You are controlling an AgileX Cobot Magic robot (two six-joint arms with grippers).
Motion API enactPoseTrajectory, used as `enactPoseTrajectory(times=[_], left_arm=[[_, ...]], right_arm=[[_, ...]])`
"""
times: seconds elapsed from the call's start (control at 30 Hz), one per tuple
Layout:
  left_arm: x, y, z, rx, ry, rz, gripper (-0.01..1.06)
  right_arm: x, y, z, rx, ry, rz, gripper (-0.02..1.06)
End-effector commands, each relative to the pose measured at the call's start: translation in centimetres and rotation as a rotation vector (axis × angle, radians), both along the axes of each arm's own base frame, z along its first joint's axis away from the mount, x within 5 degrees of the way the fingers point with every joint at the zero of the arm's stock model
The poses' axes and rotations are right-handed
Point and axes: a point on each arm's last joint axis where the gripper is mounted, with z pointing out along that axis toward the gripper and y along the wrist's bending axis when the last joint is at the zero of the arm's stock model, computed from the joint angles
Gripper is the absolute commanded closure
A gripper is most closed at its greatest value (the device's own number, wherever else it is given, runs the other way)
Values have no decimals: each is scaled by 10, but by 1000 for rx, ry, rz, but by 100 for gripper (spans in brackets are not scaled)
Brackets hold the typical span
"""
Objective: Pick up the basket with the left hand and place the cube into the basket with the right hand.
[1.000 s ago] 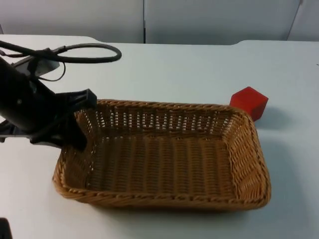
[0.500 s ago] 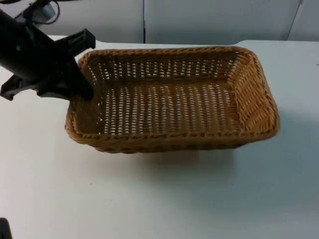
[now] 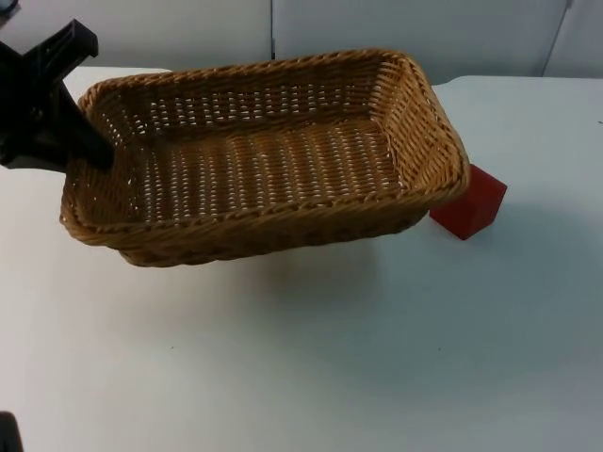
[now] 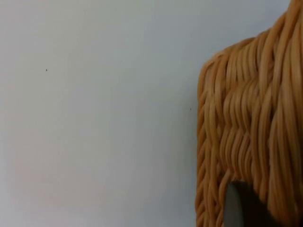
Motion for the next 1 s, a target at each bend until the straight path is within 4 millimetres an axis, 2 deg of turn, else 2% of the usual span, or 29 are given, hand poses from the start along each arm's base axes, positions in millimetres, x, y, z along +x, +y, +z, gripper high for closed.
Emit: enactPoseTrajectory(times=[0.0,0.27,0.53,0.97], left_arm=[[1,-4,9,-29,-16,3,105],[1,-5,10,-45,-11,6,105],[0,-11,15,-138,11,19,105],[0,-11,15,-129,-9,0,105]], right_arm=[[0,0,0,-6,-10,3,105],[0,0,0,-6,-10,3,105],[0,0,0,-6,-10,3,105],[0,0,0,-6,-10,3,105]])
